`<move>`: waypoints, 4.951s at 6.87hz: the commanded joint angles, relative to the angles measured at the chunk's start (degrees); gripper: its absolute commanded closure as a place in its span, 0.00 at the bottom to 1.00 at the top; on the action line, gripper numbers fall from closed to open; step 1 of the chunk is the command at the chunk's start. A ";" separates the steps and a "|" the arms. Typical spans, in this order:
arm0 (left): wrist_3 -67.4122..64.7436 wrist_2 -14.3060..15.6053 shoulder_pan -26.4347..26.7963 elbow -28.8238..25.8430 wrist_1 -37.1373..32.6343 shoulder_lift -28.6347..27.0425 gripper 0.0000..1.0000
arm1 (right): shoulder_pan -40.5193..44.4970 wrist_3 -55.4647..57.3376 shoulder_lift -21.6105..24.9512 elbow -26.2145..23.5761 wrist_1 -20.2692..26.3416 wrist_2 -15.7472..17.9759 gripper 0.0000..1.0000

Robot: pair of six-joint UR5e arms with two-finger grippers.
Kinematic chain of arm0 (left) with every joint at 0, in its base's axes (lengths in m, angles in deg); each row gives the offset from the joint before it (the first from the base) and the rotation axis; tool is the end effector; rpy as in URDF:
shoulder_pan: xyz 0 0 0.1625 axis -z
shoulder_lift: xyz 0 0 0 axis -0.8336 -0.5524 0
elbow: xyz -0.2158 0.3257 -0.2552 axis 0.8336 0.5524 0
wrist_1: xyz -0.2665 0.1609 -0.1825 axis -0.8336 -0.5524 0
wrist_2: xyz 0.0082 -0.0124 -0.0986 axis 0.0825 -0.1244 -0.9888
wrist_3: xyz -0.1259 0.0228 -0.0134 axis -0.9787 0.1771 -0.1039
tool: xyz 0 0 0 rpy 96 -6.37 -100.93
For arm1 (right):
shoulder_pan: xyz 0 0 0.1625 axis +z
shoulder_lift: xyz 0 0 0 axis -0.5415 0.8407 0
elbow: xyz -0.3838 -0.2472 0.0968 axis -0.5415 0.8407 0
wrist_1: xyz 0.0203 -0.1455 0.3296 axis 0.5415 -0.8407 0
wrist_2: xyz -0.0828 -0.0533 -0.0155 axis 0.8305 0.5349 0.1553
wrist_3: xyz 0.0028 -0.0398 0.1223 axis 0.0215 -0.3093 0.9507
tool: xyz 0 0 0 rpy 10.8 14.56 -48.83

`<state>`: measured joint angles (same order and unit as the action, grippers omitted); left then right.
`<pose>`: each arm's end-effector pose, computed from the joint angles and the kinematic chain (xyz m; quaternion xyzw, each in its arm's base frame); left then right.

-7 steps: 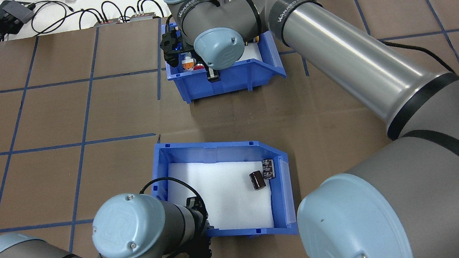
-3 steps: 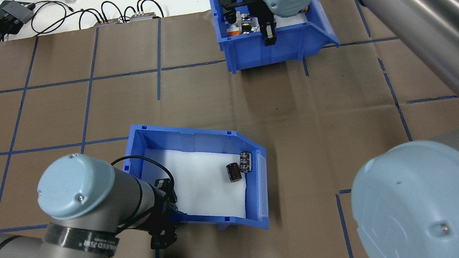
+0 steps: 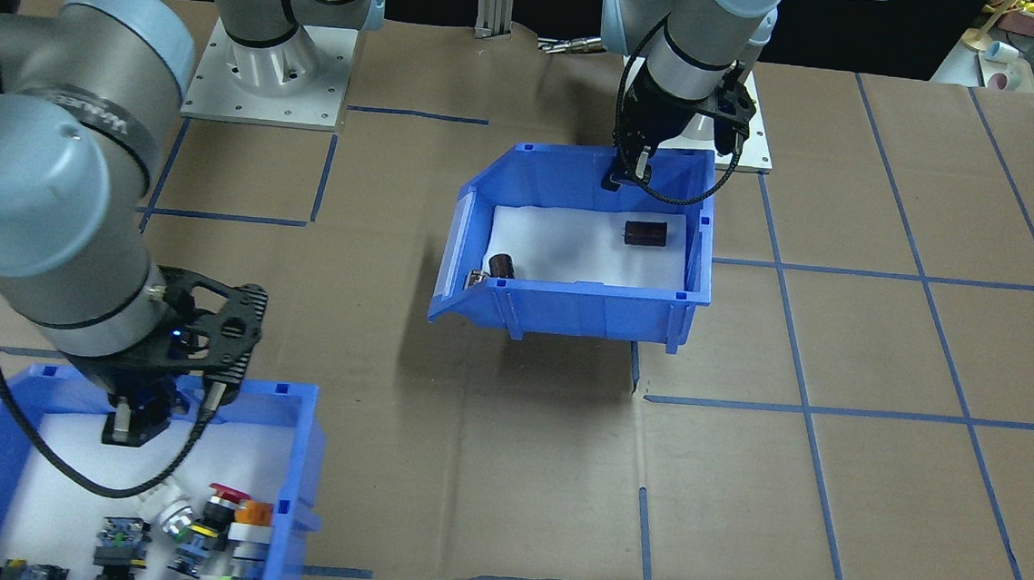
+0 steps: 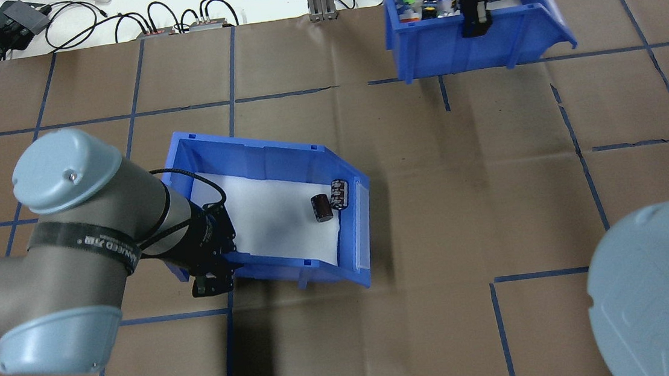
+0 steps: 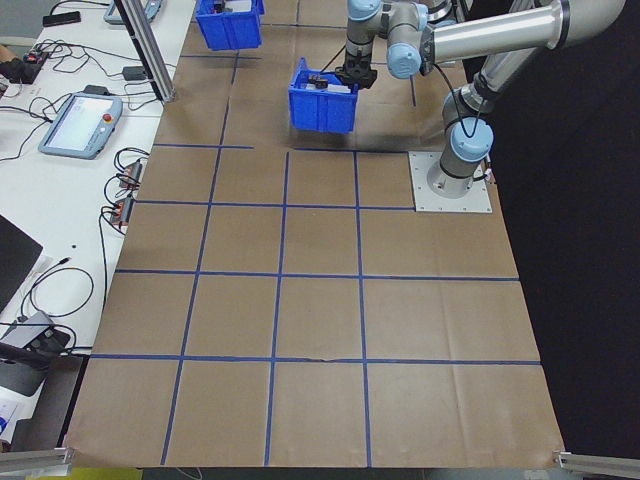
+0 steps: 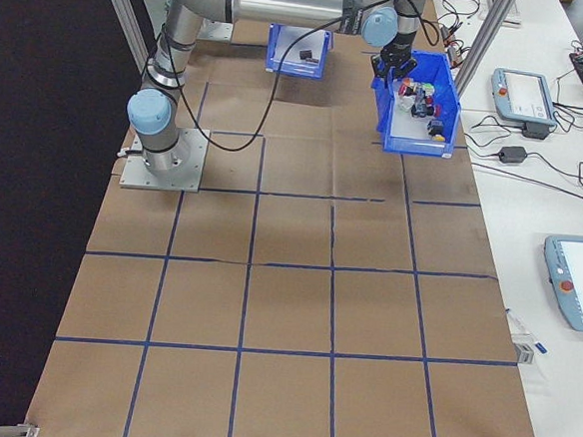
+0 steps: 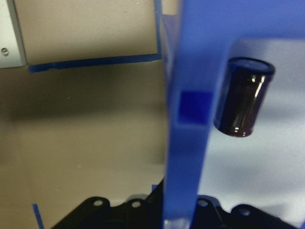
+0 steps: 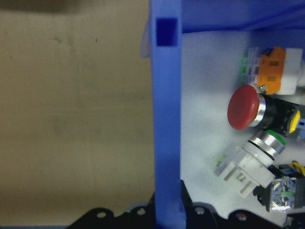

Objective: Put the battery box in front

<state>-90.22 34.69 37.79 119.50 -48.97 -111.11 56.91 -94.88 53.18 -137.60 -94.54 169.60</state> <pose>-0.1815 -0.3071 0.3893 0.6777 -0.7288 -0.0774 0.0600 0.1179 -0.6331 0.4306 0.6986 -0.7139 -0.0256 0.0405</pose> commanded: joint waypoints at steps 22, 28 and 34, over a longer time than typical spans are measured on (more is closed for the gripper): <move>33.78 0.64 -0.74 -26.78 -6.17 -22.46 0.01 | -14.90 -11.53 41.97 -52.05 -7.94 -2.45 0.96; 95.79 12.05 -0.48 -26.44 -14.16 -7.83 0.01 | 10.90 13.48 41.99 -53.48 -10.73 -2.11 0.96; 96.68 12.16 -0.92 -25.29 -18.93 -5.45 0.01 | 32.46 31.44 27.51 -53.13 -28.84 -1.67 0.95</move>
<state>6.19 46.65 37.00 94.00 -68.31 -116.30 86.50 -66.32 83.88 -190.74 -120.33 167.79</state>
